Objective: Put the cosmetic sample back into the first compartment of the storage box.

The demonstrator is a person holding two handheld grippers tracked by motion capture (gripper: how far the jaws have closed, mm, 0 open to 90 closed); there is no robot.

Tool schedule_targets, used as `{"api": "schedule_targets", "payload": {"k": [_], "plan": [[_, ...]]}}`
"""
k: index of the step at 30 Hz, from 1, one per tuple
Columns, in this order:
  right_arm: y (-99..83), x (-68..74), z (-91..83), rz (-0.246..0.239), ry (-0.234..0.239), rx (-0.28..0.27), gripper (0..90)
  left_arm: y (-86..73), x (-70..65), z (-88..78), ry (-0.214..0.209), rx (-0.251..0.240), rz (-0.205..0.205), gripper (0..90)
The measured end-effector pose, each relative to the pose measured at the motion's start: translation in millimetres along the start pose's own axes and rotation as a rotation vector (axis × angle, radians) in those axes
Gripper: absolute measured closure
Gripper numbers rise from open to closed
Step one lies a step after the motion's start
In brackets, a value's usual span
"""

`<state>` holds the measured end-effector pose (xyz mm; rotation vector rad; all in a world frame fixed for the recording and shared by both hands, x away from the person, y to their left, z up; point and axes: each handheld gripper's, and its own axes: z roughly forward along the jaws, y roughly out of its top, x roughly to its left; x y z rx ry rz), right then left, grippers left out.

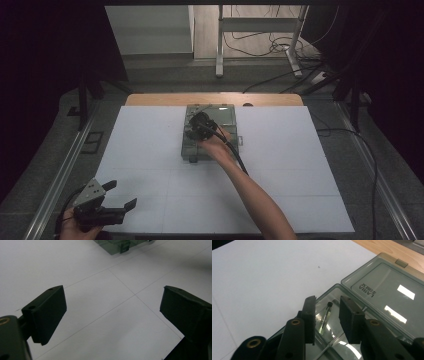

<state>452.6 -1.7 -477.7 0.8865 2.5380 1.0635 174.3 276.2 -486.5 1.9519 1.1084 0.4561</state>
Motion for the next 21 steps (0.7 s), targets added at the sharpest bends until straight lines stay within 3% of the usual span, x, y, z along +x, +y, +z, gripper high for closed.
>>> {"api": "schedule_targets", "payload": {"k": [14, 21], "plan": [[-7.2, 9.5, -23.1, -0.052, 0.021, 0.009, 52.0, 0.3, 0.7, 0.5, 0.001, 0.004, -0.009, 5.3], [-10.2, 12.9, -32.6, -0.055, 0.031, 0.014, 45.9, 0.6, 0.0, 0.9, 0.008, 0.009, -0.006, 4.3]]}}
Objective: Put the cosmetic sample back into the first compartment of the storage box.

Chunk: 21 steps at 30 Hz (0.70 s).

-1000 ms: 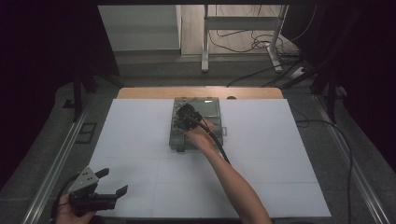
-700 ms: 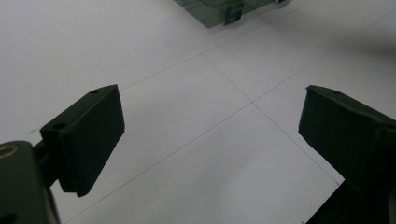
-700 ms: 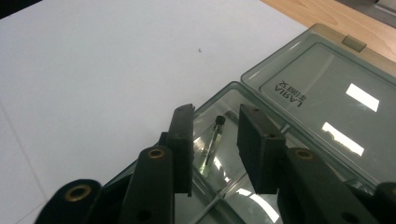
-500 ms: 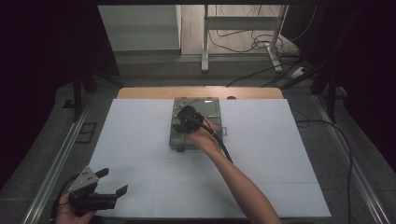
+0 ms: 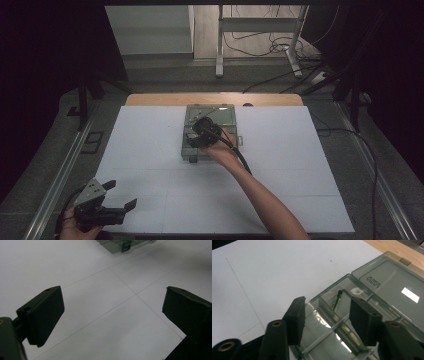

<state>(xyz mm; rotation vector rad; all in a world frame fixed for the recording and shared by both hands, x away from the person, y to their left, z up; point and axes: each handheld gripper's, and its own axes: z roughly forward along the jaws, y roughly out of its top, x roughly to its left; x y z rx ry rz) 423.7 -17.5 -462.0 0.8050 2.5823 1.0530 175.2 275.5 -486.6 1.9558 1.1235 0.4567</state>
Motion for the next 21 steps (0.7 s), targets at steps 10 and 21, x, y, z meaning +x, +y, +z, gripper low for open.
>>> {"api": "schedule_targets", "payload": {"k": [10, 21], "plan": [[-11.1, 8.9, -10.4, -0.001, 0.032, 0.015, 39.3, 0.0, 0.2, -0.2, 0.008, 0.000, -0.004, 4.1], [-31.2, 17.6, -23.0, -0.012, 0.065, 0.039, 29.9, 0.2, -0.1, 0.2, 0.015, 0.004, -0.010, 3.9]]}}
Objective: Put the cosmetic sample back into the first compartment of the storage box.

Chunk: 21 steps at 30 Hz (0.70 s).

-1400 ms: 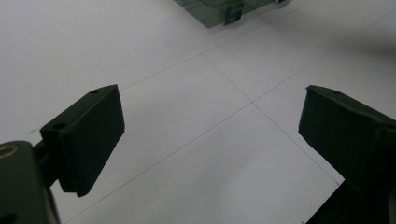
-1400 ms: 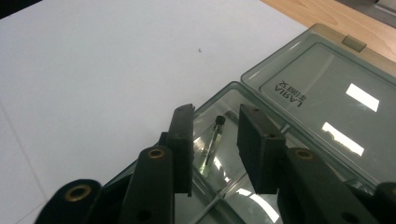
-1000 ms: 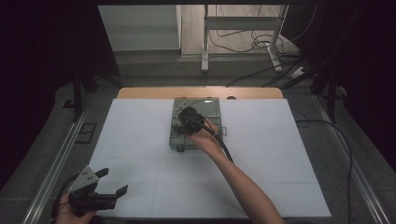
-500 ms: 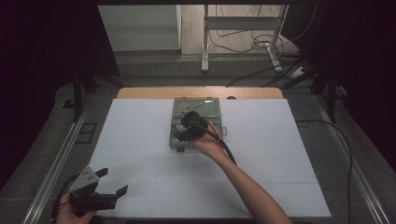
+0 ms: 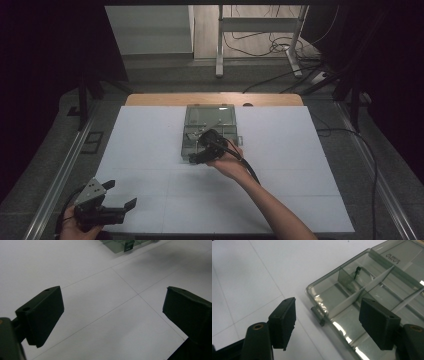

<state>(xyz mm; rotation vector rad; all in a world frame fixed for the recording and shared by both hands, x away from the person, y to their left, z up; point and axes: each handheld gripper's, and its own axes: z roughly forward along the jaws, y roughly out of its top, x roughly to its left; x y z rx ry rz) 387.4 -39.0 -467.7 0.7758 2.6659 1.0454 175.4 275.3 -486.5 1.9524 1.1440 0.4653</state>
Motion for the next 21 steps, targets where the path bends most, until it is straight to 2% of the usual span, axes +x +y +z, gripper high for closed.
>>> {"api": "schedule_targets", "payload": {"k": [7, 14, 21], "plan": [[-8.7, 0.6, -6.8, 0.005, 0.014, 0.004, 25.1, 0.1, 0.3, 0.1, -0.003, 0.000, -0.004, 4.0], [-15.6, 1.8, -16.3, 0.027, 0.032, 0.020, 16.6, 0.0, 1.1, 0.1, 0.008, 0.000, -0.016, 3.6], [-22.3, 3.9, -24.5, 0.024, 0.033, 0.019, 10.8, 0.0, 1.0, 0.2, 0.011, 0.001, -0.017, 3.7]]}}
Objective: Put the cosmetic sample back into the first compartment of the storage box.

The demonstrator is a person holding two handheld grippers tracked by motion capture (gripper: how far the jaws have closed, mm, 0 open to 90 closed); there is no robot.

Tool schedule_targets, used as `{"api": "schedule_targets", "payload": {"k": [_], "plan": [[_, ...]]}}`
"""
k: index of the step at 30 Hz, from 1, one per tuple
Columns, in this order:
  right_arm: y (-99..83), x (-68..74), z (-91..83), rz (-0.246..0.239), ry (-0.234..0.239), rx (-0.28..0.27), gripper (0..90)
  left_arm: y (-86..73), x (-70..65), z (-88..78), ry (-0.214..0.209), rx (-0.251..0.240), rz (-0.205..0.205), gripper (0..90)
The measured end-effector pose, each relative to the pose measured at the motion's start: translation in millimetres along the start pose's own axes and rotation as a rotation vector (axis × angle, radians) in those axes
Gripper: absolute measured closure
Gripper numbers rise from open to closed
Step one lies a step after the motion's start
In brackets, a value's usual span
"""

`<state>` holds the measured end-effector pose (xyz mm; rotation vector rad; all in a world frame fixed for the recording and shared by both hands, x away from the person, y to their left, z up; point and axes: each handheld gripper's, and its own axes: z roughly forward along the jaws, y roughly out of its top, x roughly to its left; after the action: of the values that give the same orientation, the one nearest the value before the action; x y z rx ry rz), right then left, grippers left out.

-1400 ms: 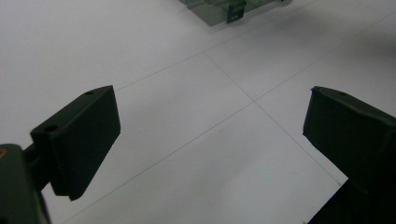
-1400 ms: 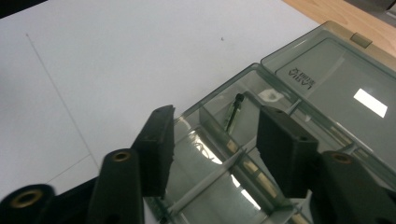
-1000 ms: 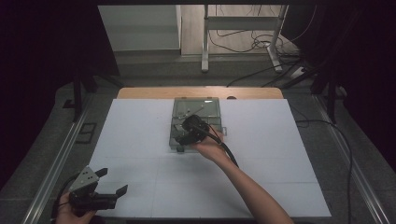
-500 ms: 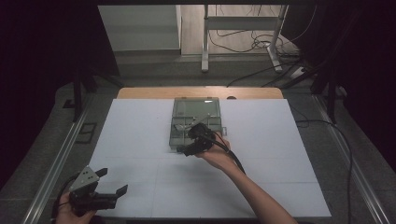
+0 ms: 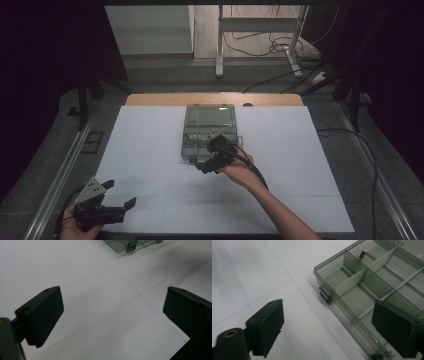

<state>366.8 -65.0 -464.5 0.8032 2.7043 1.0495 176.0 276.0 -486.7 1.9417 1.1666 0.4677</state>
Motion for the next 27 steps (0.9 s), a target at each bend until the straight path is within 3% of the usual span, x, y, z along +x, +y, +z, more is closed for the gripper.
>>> {"api": "schedule_targets", "payload": {"k": [27], "plan": [[-33.6, 3.5, -33.6, 0.010, -0.010, -0.026, 2.8, 0.1, -0.5, -0.1, 0.003, 0.000, 0.003, 3.6]]}}
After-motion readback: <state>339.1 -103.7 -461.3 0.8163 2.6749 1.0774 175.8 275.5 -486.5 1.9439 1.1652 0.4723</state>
